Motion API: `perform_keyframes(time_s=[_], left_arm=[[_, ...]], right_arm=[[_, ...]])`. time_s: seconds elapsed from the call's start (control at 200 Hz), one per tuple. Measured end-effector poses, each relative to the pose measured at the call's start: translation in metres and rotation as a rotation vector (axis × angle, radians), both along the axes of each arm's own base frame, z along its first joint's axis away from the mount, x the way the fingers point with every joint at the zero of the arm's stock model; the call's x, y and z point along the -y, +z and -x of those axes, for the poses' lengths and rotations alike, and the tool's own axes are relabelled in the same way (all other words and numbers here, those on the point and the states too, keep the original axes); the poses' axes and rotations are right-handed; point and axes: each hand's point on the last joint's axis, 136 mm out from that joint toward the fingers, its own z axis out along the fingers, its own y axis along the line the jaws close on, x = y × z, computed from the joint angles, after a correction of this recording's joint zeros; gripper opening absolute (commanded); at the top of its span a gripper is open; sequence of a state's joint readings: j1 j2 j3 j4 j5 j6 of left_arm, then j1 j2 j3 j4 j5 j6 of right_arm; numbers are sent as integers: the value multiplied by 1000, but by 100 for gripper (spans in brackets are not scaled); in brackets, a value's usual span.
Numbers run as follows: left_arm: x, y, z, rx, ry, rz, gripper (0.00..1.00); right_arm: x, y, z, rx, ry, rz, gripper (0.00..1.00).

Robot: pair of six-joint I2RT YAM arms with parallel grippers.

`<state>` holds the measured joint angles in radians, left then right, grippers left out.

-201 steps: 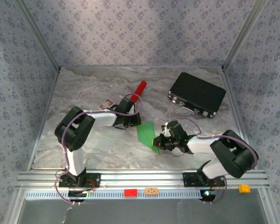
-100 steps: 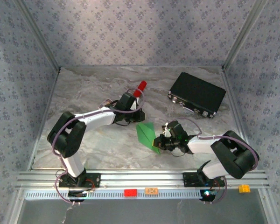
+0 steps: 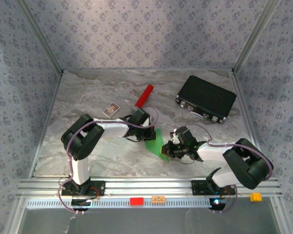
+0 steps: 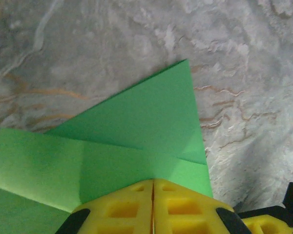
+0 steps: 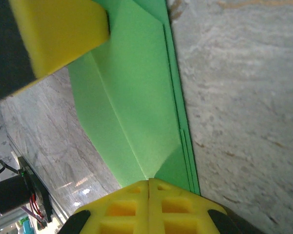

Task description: Fold a paper plane with a square sheet of paper (pick it up from the middle)

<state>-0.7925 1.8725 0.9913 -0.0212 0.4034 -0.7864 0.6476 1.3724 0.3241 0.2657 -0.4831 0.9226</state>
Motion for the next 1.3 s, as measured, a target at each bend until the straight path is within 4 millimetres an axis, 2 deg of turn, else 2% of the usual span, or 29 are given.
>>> perform_keyframes(time_s=[0.255, 0.43, 0.555, 0.735, 0.964, 1.174, 1.299], left_arm=[[3, -1, -1, 7, -5, 12, 5], [3, -1, -1, 14, -13, 11, 5], [3, -1, -1, 17, -16, 11, 4], [4, -2, -2, 19, -19, 12, 4], [4, -2, -2, 18, -19, 16, 4], [5, -2, -4, 24, -26, 28, 4], [5, -1, -5, 26, -25, 30, 4]], right_arm=[[7, 5, 6, -11, 6, 34, 0], [-7, 14, -6, -1, 33, 23, 0], [-14, 8, -9, -18, 51, 37, 1], [-9, 1, 2, -21, 63, 47, 1], [14, 3, 29, -5, 58, 51, 2], [18, 19, 33, 22, 55, 33, 3], [18, 15, 35, -2, 61, 44, 1]])
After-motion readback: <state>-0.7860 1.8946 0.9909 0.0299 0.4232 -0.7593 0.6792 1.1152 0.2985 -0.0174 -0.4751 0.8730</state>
